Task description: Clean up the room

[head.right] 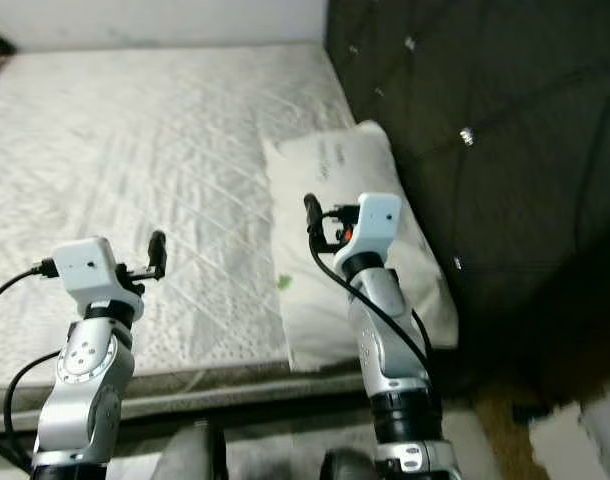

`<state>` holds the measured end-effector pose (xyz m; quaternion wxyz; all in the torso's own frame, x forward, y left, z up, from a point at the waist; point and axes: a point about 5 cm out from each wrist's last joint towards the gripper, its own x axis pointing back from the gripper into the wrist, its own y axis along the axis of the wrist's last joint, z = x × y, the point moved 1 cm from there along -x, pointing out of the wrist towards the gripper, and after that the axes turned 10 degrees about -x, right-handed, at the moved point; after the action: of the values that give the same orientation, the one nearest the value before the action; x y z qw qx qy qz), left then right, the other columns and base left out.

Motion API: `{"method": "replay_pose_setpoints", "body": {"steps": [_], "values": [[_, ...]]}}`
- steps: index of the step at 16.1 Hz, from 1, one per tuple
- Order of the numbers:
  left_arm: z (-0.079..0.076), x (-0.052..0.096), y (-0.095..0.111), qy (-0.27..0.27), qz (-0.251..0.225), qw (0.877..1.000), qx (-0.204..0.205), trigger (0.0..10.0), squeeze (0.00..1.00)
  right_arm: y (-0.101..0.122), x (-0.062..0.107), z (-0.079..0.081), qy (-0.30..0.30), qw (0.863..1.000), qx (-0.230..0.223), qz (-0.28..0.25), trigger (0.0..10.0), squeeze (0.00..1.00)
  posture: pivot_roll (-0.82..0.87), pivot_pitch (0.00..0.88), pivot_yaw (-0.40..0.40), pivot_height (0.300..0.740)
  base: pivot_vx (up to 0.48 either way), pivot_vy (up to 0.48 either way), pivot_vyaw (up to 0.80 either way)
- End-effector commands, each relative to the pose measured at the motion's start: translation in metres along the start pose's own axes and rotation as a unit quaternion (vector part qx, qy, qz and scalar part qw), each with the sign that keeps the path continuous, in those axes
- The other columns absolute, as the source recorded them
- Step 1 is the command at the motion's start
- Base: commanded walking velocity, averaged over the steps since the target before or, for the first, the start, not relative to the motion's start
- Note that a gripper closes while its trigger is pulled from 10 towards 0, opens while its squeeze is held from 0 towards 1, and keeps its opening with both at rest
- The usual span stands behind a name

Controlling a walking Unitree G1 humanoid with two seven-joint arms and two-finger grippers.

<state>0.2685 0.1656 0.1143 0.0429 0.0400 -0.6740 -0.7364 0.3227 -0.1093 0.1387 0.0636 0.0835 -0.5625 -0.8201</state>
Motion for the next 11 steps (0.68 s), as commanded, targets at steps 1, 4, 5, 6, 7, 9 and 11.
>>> {"method": "replay_pose_setpoints", "body": {"steps": [1, 4, 5, 6, 7, 9, 11], "values": [[-0.001, 0.001, -0.001, -0.008, 0.002, 1.0, 0.004, 10.0, 0.0, 0.001, -0.001, -0.001, -0.001, 1.0, -0.001, 0.0, 10.0, 0.0, -0.01, 0.0, -0.015, 0.74, 0.0, 0.0, 0.0], [-0.002, 0.0, 0.0, -0.004, 0.0, 1.0, 0.005, 10.0, 0.0, 0.0, -0.002, -0.002, -0.003, 1.0, 0.0, 0.002, 10.0, 0.0, -0.01, 0.0, -0.016, 0.74, 0.0, 0.0, 0.0], [-0.002, 0.0, 0.0, -0.005, -0.002, 1.0, 0.006, 10.0, 0.0, 0.0, -0.003, -0.002, -0.003, 1.0, -0.001, 0.004, 10.0, 0.0, -0.01, 0.0, -0.016, 0.74, 0.0, 0.0, 0.0], [-0.003, -0.001, 0.0, -0.006, -0.002, 1.0, 0.007, 10.0, 0.0, -0.002, -0.003, -0.003, -0.006, 1.0, -0.007, 0.006, 10.0, 0.0, -0.01, 0.0, -0.02, 0.74, 0.0, 0.0, 0.0], [-0.004, -0.001, 0.0, -0.007, -0.002, 1.0, 0.009, 10.0, 0.0, -0.004, -0.002, -0.004, -0.01, 1.0, -0.013, 0.009, 10.0, 0.0, -0.01, 0.0, -0.02, 0.74, 0.0, 0.0, 0.0], [-0.006, -0.003, 0.0, -0.01, -0.002, 1.0, 0.01, 10.0, 0.0, -0.015, -0.002, -0.008, -0.036, 0.998, -0.027, 0.043, 10.0, 0.0, -0.01, 0.0, -0.018, 0.74, 0.0, 0.0, 0.0], [-0.006, -0.004, 0.0, -0.009, -0.001, 1.0, 0.012, 10.0, 0.0, -0.021, 0.0, -0.014, -0.051, 0.996, -0.043, 0.06, 10.0, 0.0, -0.01, 0.0, -0.017, 0.74, 0.0, 0.0, 0.0]]}}
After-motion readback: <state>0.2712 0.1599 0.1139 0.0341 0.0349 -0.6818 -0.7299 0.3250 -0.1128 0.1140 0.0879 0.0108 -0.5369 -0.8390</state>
